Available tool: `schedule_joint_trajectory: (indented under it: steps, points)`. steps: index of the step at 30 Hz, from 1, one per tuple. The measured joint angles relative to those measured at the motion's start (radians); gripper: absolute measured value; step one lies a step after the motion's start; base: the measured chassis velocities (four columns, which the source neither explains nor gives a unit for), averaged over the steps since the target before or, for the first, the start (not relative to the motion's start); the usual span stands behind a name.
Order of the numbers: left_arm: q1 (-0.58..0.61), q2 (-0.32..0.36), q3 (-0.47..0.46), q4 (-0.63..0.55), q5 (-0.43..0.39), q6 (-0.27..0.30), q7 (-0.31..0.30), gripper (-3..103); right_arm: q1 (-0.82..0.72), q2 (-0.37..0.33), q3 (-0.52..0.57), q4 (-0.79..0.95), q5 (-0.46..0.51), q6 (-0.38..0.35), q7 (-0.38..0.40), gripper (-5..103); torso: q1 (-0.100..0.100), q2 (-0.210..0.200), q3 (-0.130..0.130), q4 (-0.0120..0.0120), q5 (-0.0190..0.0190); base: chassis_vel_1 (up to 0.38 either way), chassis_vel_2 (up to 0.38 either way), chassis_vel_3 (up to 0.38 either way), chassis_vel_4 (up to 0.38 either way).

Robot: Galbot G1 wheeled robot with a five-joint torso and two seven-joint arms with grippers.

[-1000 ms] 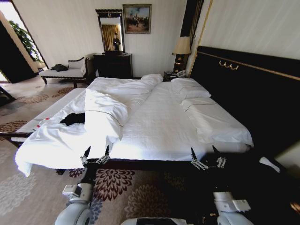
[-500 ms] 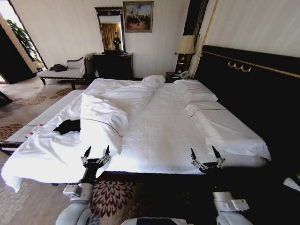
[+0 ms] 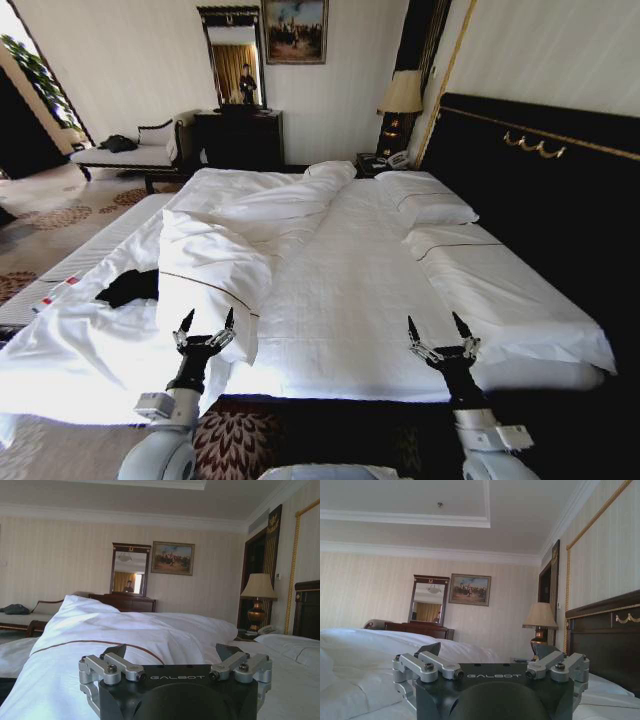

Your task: Fold the clothes on the bed.

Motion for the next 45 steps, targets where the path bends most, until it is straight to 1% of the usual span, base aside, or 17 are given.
schedule_joint_trajectory:
  steps: [3,8,13,16,18,19,23,24,27,30,33,37,38,39,41,44,45]
  points:
    - [0.0,0.001,0.002,-0.007,-0.001,0.0,0.0,100,-0.002,0.003,0.004,-0.001,-0.001,0.004,-0.005,100,-0.001,0.001,0.0,0.0,0.0,0.0,0.0,0.0,0.0]
    - [0.002,0.024,0.002,-0.026,-0.022,0.011,-0.001,100,-0.003,0.01,0.011,0.001,-0.003,0.004,-0.016,100,-0.001,0.001,0.0,0.0,0.0,0.0,0.0,0.0,0.0]
    - [0.011,0.042,-0.008,-0.044,-0.03,0.024,-0.003,100,-0.011,0.016,-0.004,-0.001,-0.015,0.005,-0.019,100,0.0,0.0,0.0,0.0,0.0,0.0,0.0,0.0,0.0]
    - [0.015,0.04,-0.014,-0.05,-0.025,0.022,0.001,100,-0.003,0.009,-0.021,-0.002,-0.019,0.008,-0.02,100,0.0,0.0,0.0,-0.0001,0.0001,0.0,0.0,0.0,0.0]
    - [0.026,0.016,-0.02,-0.047,-0.013,0.011,0.009,100,0.004,0.001,-0.03,-0.004,-0.026,0.016,-0.021,100,0.0,0.0,0.0,-0.0002,0.0,0.015,0.009,-0.057,-0.017]
    - [0.026,0.016,-0.02,-0.047,-0.013,0.011,0.009,100,0.004,0.001,-0.03,-0.004,-0.026,0.016,-0.021,100,0.0,0.0,0.0,-0.0002,0.0,0.015,0.01,-0.057,-0.017]
    - [0.095,-0.06,-0.032,-0.048,0.014,-0.013,0.038,100,0.023,-0.024,-0.055,-0.017,-0.028,0.021,-0.008,100,0.0,0.0,0.0,0.0004,0.0,0.034,0.028,-0.044,-0.029]
    - [0.095,-0.06,-0.032,-0.048,0.014,-0.013,0.038,100,0.023,-0.024,-0.055,-0.017,-0.028,0.021,-0.008,100,0.0,0.0,0.0,0.0004,0.0,0.055,0.05,-0.06,-0.045]
    - [0.087,-0.092,-0.041,-0.046,0.039,-0.017,0.041,100,0.037,-0.029,-0.067,-0.03,-0.027,0.029,0.004,100,0.0,0.0,0.0,0.0001,0.0002,0.062,0.064,-0.029,-0.062]
    - [0.075,-0.104,-0.037,-0.044,0.045,-0.012,0.036,100,0.039,-0.025,-0.069,-0.032,-0.025,0.032,0.007,100,0.0,0.0,0.0,-0.0001,0.0002,0.058,0.068,-0.061,-0.086]
    - [0.07,-0.102,-0.031,-0.045,0.042,-0.008,0.034,100,0.037,-0.025,-0.068,-0.03,-0.025,0.032,0.007,100,0.0,0.0,0.0,-0.0001,0.0002,0.087,0.099,-0.081,-0.098]
    - [0.047,-0.065,-0.021,-0.064,-0.013,0.01,0.022,100,0.043,-0.019,-0.055,-0.041,-0.033,0.024,0.002,100,0.0,0.0,0.0,-0.0001,-0.0006,0.071,0.087,-0.069,-0.078]
    - [0.046,-0.047,-0.016,-0.071,-0.031,0.011,0.024,100,0.045,-0.017,-0.051,-0.044,-0.033,0.022,0.002,100,0.0,0.0,0.0,0.0001,-0.0005,0.067,0.051,-0.051,-0.039]
    - [0.046,-0.047,-0.016,-0.071,-0.031,0.011,0.024,100,0.045,-0.017,-0.051,-0.044,-0.033,0.022,0.002,100,0.0,0.0,0.0,0.0001,-0.0005,0.067,0.051,-0.051,-0.039]
    - [0.04,-0.013,-0.011,-0.077,-0.054,0.005,0.036,100,0.049,-0.013,-0.045,-0.053,-0.031,0.02,0.002,100,0.0,0.0,0.0,-0.0002,-0.0001,0.034,0.01,-0.011,-0.019]
    - [0.033,-0.014,-0.015,-0.078,-0.057,-0.001,0.043,100,0.067,-0.019,-0.05,-0.06,-0.027,0.019,0.002,100,0.0,0.0,0.0,-0.0005,0.0003,0.0,0.0,0.0,0.0]
    - [0.035,-0.028,-0.017,-0.081,-0.053,-0.006,0.044,100,0.074,-0.02,-0.054,-0.064,-0.027,0.021,0.002,100,0.0,0.0,0.0,0.0001,0.0005,0.0,0.0,0.0,0.0]
